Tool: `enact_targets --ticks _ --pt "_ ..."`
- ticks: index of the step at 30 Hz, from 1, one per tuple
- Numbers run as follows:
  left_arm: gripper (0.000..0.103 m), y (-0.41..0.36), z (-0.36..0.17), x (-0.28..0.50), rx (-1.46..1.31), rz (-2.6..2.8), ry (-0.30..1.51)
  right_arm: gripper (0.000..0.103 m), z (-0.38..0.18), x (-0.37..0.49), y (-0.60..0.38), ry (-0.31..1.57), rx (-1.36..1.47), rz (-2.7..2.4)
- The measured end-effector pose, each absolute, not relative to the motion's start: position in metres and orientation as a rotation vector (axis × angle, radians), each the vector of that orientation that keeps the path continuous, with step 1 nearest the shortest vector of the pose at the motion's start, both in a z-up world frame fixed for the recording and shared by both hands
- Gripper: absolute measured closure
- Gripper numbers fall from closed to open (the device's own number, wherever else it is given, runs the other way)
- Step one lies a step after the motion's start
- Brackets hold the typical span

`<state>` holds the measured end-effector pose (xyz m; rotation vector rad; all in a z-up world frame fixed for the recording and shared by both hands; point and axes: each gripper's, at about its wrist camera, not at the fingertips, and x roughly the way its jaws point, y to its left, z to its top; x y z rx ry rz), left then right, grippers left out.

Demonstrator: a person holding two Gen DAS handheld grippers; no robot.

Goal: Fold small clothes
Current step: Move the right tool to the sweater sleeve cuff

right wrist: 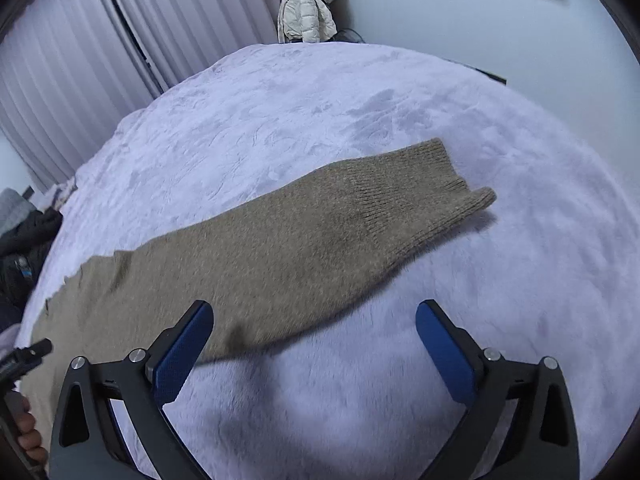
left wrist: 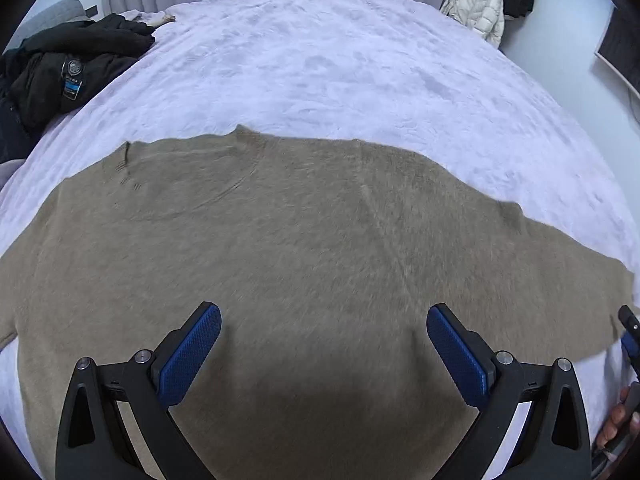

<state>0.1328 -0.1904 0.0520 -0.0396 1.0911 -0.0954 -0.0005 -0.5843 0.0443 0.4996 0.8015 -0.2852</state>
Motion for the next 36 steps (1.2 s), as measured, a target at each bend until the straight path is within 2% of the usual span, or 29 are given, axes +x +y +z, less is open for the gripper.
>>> enact_targets --ticks 2,4,9,11,13,15,17,18,19,20,21,22,25,28,32,34,36 --pt "0.0 -0.2 0.054 0.144 -0.046 -0.087 1.081 0.011 0.043 0.009 -0.589 0.782 0.508 -0.285" --pt "0.0 -0.21 0.058 0.156 -0.067 -0.088 1.069 0.023 0.043 0.019 -0.587 0.76 0.497 -0.262" --pt "0.0 -0.269 0.041 0.189 0.051 -0.07 1.152 0.031 0.033 0.026 -0.579 0.763 0.421 -0.295" --pt "0.0 -0.303 0.029 0.189 0.102 -0.104 1.174 0.04 0.037 0.026 -0.583 0.756 0.418 -0.29" --pt "0.001 -0.337 0.03 0.177 0.166 -0.063 1.118 0.061 0.042 0.03 -0.592 0.763 0.404 -0.288" --pt "0.001 -0.367 0.043 0.158 0.164 -0.231 1.096 0.066 0.046 0.03 -0.602 0.779 0.405 -0.27" --pt "0.001 -0.387 0.057 0.136 0.222 -0.386 1.1 0.066 0.053 0.019 -0.612 0.787 0.422 -0.288" --pt "0.001 -0.387 0.065 0.126 0.253 -0.391 1.056 0.059 0.059 0.008 -0.618 0.78 0.42 -0.346" --pt "0.001 -0.382 0.074 0.115 0.274 -0.383 0.992 0.045 0.067 -0.005 -0.621 0.761 0.39 -0.423" --pt "0.001 -0.372 0.083 0.106 0.282 -0.375 0.936 0.04 0.076 -0.015 -0.619 0.724 0.354 -0.461" --pt "0.001 -0.357 0.089 0.101 0.27 -0.368 0.904 0.029 0.086 -0.025 -0.614 0.684 0.312 -0.486" --pt "0.001 -0.338 0.094 0.104 0.24 -0.353 0.892 0.024 0.097 -0.029 -0.604 0.653 0.264 -0.496" --pt "0.001 -0.265 0.101 0.125 0.089 -0.201 0.878 0.022 0.113 -0.003 -0.558 0.667 0.188 -0.334" --pt "0.001 -0.199 0.088 0.146 -0.062 -0.006 0.919 0.022 0.104 0.058 -0.478 0.755 0.08 -0.145" --pt "0.001 -0.181 0.058 0.159 -0.108 0.015 1.031 0.022 0.051 0.146 -0.397 0.971 -0.03 -0.027" --pt "0.001 -0.193 0.054 0.158 -0.068 0.012 1.041 0.023 0.03 0.163 -0.399 1.016 -0.079 -0.099" --pt "0.001 -0.203 0.049 0.158 -0.037 -0.008 1.045 0.023 0.031 0.158 -0.431 0.995 0.011 -0.133"
